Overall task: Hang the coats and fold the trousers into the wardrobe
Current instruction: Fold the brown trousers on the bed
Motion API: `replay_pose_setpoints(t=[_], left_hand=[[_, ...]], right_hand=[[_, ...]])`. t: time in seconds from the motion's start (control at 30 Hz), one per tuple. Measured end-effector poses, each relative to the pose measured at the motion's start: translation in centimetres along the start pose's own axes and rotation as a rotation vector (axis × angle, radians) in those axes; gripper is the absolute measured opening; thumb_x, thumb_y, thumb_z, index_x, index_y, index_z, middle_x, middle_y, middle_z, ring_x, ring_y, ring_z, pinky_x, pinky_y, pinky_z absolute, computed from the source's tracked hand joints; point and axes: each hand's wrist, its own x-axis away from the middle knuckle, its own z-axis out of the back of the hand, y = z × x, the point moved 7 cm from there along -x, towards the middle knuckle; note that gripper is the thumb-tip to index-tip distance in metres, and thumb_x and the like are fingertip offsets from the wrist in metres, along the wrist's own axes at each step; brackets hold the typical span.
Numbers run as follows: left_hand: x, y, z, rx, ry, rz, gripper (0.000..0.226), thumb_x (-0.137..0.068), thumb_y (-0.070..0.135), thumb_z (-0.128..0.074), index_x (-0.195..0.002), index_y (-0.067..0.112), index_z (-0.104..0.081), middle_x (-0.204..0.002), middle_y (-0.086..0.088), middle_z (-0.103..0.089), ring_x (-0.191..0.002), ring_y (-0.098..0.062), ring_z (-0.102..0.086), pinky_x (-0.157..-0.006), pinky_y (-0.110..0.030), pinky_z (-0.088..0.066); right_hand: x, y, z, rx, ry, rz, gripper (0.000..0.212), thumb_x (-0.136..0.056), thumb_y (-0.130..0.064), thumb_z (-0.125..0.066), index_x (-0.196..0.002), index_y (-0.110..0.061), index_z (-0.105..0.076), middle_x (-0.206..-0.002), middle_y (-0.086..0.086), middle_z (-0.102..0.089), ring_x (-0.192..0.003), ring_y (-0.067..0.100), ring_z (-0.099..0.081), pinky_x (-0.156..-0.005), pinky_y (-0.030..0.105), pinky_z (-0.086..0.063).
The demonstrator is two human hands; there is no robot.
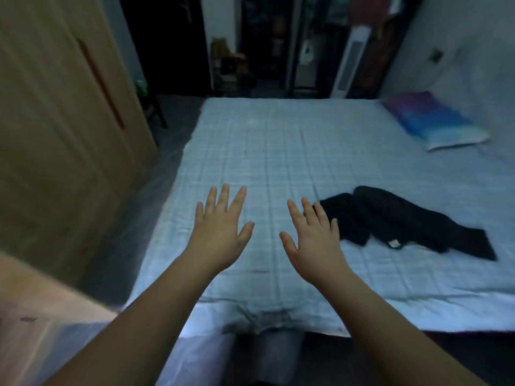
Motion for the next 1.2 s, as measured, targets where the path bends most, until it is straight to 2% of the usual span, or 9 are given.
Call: replay_pose_setpoints(t=[0.13,0.23,0.33,0.47,0.57,0.87,1.07,1.2], left_hand=[[-4.3,11.7,-4.5,0.032,-0.072,-0.176,0.073,-0.101,0.056,-0.031,-0.157,0.033,0.009,-0.167,-0.004,0.011,-0.152,-0.026,0.014,-0.123,-0.051,-0.003],[-6.7,16.3,-6.5,0.077,-0.099,-0.213,0.072,-0.101,0.055,-0.032,-0.157,0.034,0.007,-0.167,-0.004,0.009,-0.153,-0.026,0.013,-0.123,-0.051,-0.004],[-9.2,18.9,-8.6,0.068,-0.139,-0.225,0.072,-0.101,0.054,-0.032,-0.158,0.033,0.005,-0.167,-0.006,0.007,-0.153,-0.027,0.011,-0.123,-0.050,-0.005],[-12.3,21.3,-11.3,0.071,-0.180,-0.261,0.072,-0.100,0.054,-0.033,-0.158,0.031,0.003,-0.167,-0.007,0.006,-0.153,-0.029,0.009,-0.123,-0.050,-0.008],[-15.4,22.0,-13.2,0.100,-0.196,-0.274,0.072,-0.100,0.054,-0.034,-0.158,0.032,0.003,-0.167,-0.007,0.004,-0.153,-0.029,0.008,-0.123,-0.050,-0.008],[-26.8,22.1,-18.9,0.160,-0.271,-0.283,0.072,-0.100,0.052,-0.037,-0.159,0.030,0.000,-0.167,-0.010,0.001,-0.153,-0.031,0.005,-0.123,-0.051,-0.008],[-32.6,24.9,-24.9,0.118,-0.353,-0.303,0.073,-0.100,0.049,-0.040,-0.159,0.030,0.000,-0.166,-0.013,-0.003,-0.153,-0.035,-0.002,-0.122,-0.052,-0.014],[-35.2,26.2,-29.0,0.109,-0.367,-0.267,0.073,-0.101,0.047,-0.041,-0.159,0.028,-0.001,-0.166,-0.014,-0.005,-0.152,-0.035,-0.004,-0.123,-0.051,-0.013]], right_hand=[[0.8,11.7,2.4,-0.027,0.052,-0.142,0.069,-0.102,-0.053,-0.036,-0.160,-0.035,-0.005,-0.169,0.000,-0.003,-0.155,0.024,0.004,-0.123,0.056,-0.005],[2.2,18.1,2.7,-0.030,0.051,-0.234,0.071,-0.101,-0.052,-0.040,-0.160,-0.035,-0.005,-0.169,0.002,-0.006,-0.155,0.025,0.000,-0.123,0.056,-0.010],[2.6,23.0,1.9,-0.022,0.002,-0.324,0.070,-0.102,-0.050,-0.038,-0.160,-0.034,-0.001,-0.169,0.001,-0.002,-0.155,0.024,0.004,-0.123,0.055,-0.007],[1.6,26.8,1.0,-0.039,0.021,-0.406,0.071,-0.102,-0.048,-0.041,-0.160,-0.032,-0.004,-0.169,0.004,-0.006,-0.155,0.025,0.000,-0.122,0.056,-0.011],[-0.1,28.3,0.0,-0.028,-0.020,-0.425,0.071,-0.102,-0.049,-0.039,-0.160,-0.033,-0.001,-0.169,0.001,-0.002,-0.155,0.024,0.004,-0.123,0.055,-0.007],[-9.1,34.8,-2.4,0.020,-0.070,-0.537,0.071,-0.102,-0.048,-0.041,-0.160,-0.032,-0.003,-0.169,0.002,-0.005,-0.155,0.024,0.002,-0.123,0.053,-0.008],[-15.4,39.7,-6.0,-0.032,-0.082,-0.556,0.077,-0.097,-0.043,-0.053,-0.160,-0.029,-0.010,-0.168,0.003,-0.013,-0.154,0.025,-0.007,-0.123,0.054,-0.014],[-19.9,44.9,-10.3,-0.044,-0.159,-0.547,0.082,-0.096,-0.046,-0.055,-0.160,-0.030,-0.005,-0.168,0.004,-0.011,-0.154,0.025,-0.007,-0.122,0.056,-0.016]])
